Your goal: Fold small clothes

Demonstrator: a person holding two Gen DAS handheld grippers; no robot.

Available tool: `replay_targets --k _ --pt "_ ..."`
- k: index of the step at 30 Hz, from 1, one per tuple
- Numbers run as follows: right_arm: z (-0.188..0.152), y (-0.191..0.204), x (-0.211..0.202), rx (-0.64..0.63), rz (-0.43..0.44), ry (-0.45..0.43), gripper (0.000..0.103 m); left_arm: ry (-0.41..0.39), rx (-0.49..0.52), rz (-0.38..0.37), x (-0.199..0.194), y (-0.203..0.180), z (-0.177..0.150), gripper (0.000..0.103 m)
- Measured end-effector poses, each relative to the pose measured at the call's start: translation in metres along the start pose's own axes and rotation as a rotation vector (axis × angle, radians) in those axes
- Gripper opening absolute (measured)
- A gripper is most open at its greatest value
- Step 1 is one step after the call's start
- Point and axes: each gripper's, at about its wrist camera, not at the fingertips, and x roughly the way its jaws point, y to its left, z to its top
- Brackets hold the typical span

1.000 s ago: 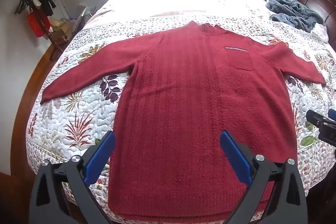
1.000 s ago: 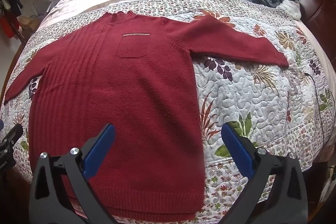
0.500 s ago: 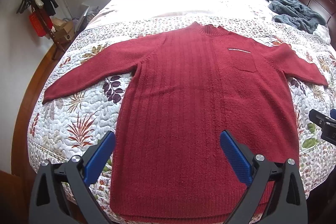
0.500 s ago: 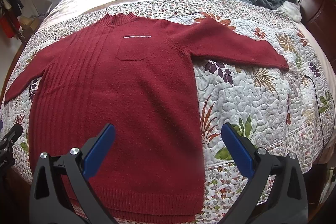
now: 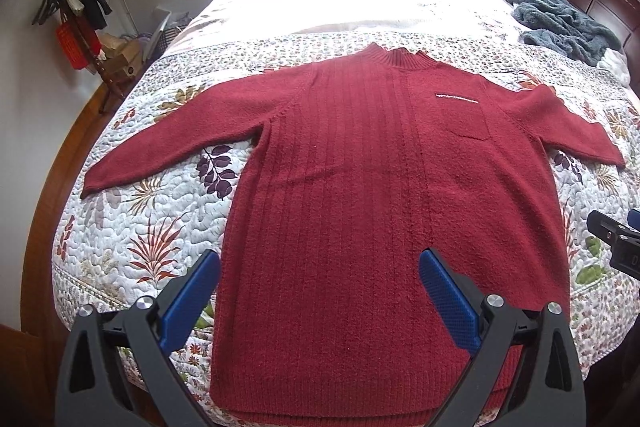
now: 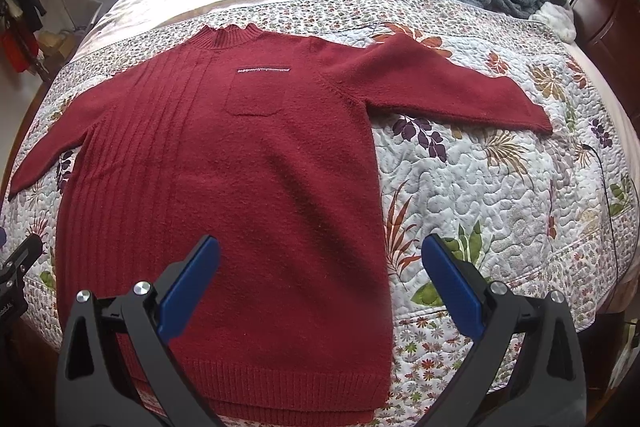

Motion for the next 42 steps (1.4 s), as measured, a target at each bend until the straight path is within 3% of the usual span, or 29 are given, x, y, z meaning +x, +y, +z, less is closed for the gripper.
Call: replay_targets --k 42 --pt "0.0032 0.0066 -0.006 -0.019 -0.004 -0.02 0.1 -0.028 -0.003 -0.002 -0.0051 0.004 -0.0008 0.099"
